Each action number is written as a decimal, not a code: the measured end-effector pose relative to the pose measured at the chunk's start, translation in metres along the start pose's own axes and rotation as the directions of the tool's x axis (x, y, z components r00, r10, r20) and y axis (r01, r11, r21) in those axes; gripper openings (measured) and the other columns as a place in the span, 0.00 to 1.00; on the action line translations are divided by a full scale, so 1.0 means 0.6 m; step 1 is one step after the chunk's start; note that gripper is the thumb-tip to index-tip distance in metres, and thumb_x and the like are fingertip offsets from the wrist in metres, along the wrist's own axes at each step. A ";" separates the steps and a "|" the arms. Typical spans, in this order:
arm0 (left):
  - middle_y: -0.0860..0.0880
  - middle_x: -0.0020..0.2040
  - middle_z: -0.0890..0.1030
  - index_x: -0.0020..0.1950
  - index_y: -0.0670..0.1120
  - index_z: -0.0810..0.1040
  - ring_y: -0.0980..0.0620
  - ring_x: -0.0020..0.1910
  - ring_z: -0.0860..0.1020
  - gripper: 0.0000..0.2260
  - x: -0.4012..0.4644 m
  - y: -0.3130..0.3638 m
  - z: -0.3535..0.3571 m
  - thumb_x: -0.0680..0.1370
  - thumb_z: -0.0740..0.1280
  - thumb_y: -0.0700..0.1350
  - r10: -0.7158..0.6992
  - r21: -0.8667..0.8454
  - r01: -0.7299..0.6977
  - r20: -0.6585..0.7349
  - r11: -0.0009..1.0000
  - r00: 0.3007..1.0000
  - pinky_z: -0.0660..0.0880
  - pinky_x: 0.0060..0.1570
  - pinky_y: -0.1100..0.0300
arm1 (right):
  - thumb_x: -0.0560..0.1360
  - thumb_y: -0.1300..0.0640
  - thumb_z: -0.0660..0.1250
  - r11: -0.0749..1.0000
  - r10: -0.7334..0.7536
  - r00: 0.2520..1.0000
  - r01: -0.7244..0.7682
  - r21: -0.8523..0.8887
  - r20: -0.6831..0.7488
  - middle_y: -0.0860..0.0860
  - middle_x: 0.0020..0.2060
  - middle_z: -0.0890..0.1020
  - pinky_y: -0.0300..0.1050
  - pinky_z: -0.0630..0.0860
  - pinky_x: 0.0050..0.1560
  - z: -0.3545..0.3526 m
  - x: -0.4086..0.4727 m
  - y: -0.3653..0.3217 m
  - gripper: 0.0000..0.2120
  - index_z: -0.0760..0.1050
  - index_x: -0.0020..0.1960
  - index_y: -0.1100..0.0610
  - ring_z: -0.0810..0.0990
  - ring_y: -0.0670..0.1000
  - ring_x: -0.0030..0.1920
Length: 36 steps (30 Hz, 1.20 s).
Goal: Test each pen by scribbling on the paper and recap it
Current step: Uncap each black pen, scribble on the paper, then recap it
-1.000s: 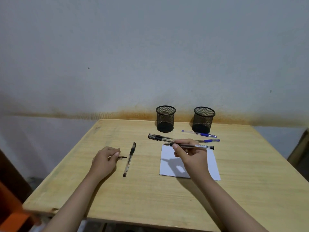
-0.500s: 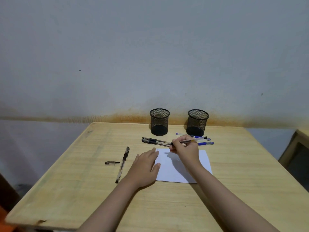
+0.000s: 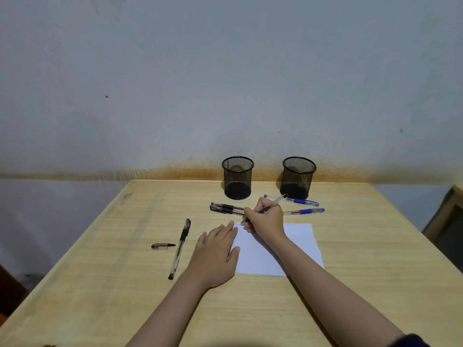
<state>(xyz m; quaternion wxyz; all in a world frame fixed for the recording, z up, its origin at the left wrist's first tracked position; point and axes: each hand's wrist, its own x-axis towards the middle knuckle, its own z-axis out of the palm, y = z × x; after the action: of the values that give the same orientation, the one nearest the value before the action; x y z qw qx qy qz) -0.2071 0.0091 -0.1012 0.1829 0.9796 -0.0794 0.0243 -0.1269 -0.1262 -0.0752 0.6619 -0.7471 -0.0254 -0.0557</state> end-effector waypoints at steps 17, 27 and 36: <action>0.58 0.78 0.49 0.76 0.52 0.51 0.55 0.76 0.49 0.24 0.001 0.007 -0.001 0.81 0.49 0.51 -0.017 0.024 0.016 0.019 1.000 1.000 0.46 0.74 0.48 | 0.70 0.69 0.66 0.996 -0.018 0.999 0.015 -0.089 -0.036 0.67 0.30 0.74 0.40 0.75 0.24 0.010 0.017 0.022 0.11 0.67 0.34 0.62 0.78 0.54 0.25; 0.57 0.78 0.50 0.77 0.52 0.50 0.56 0.76 0.48 0.24 -0.001 0.007 -0.002 0.81 0.49 0.51 -0.022 0.026 0.021 0.026 0.999 0.999 0.45 0.74 0.49 | 0.71 0.68 0.67 0.991 -0.049 0.997 0.042 -0.126 -0.053 0.62 0.29 0.73 0.37 0.74 0.22 0.011 0.016 0.023 0.11 0.67 0.34 0.62 0.79 0.59 0.28; 0.58 0.78 0.50 0.76 0.52 0.51 0.56 0.76 0.49 0.24 -0.001 0.006 0.000 0.80 0.49 0.51 -0.020 0.018 0.020 0.020 1.000 1.000 0.45 0.74 0.48 | 0.71 0.67 0.67 0.988 -0.047 0.996 0.035 -0.150 -0.076 0.63 0.31 0.73 0.35 0.73 0.22 0.012 0.019 0.025 0.11 0.67 0.34 0.62 0.79 0.66 0.34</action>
<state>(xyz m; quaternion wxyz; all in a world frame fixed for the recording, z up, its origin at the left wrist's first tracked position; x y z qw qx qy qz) -0.2080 0.0059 -0.0996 0.1737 0.9821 -0.0712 0.0134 -0.1135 -0.1212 -0.0896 0.6036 -0.7908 -0.0102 -0.1009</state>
